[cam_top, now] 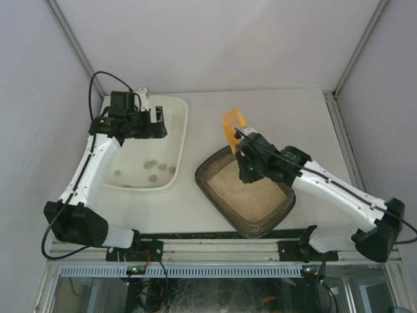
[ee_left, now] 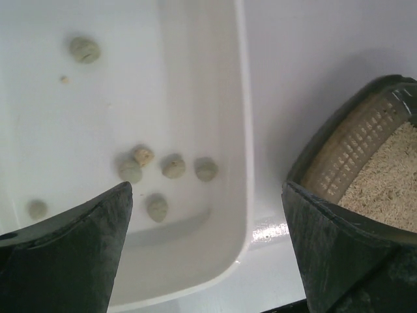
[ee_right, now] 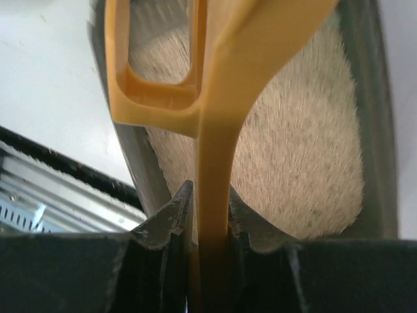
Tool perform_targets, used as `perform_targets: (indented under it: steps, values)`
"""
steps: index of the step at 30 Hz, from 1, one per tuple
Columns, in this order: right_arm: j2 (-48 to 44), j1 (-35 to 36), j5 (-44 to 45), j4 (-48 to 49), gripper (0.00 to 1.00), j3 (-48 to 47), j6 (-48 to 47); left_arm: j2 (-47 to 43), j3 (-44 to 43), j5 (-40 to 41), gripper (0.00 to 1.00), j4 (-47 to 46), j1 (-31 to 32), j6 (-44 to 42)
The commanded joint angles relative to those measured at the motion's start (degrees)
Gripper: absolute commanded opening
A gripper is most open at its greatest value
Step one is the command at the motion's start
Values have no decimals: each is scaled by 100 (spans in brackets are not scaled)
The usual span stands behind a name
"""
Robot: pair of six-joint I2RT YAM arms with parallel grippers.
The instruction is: Clean the litter box
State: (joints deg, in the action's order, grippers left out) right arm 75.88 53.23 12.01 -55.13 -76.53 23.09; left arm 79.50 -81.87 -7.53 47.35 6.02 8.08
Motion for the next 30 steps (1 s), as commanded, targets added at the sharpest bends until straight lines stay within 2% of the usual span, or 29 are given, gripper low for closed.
perform_targets:
  steps: [1, 4, 8, 14, 19, 26, 28, 30]
  values:
    - [-807, -602, -1742, 689, 0, 1501, 780, -36, -127, 837, 100, -579, 652, 294]
    - [-1053, -871, -2022, 713, 0, 2033, 771, 269, -362, 944, 100, -563, 783, 431]
    - [-1168, -986, -2158, 895, 0, 2489, 643, 697, -722, 1508, 100, -411, 902, 228]
    - [-926, -1104, -3195, 1160, 0, 2846, 445, 888, -867, 1497, 100, -430, 1013, 301]
    - [-542, -1083, -3766, 1011, 0, 3027, 444, 518, -452, 1448, 100, -645, 1001, 377]
    - [12, -1046, -3602, 796, 0, 3102, 263, -335, 413, 1412, 100, -1036, 997, 279]
    - [-23, -1011, -3371, 754, 12, 3043, 293, -504, 581, 1412, 100, -1085, 990, 308]
    - [-125, -920, -2877, 549, 31, 2812, 370, -635, 753, 1405, 100, -1158, 986, 360]
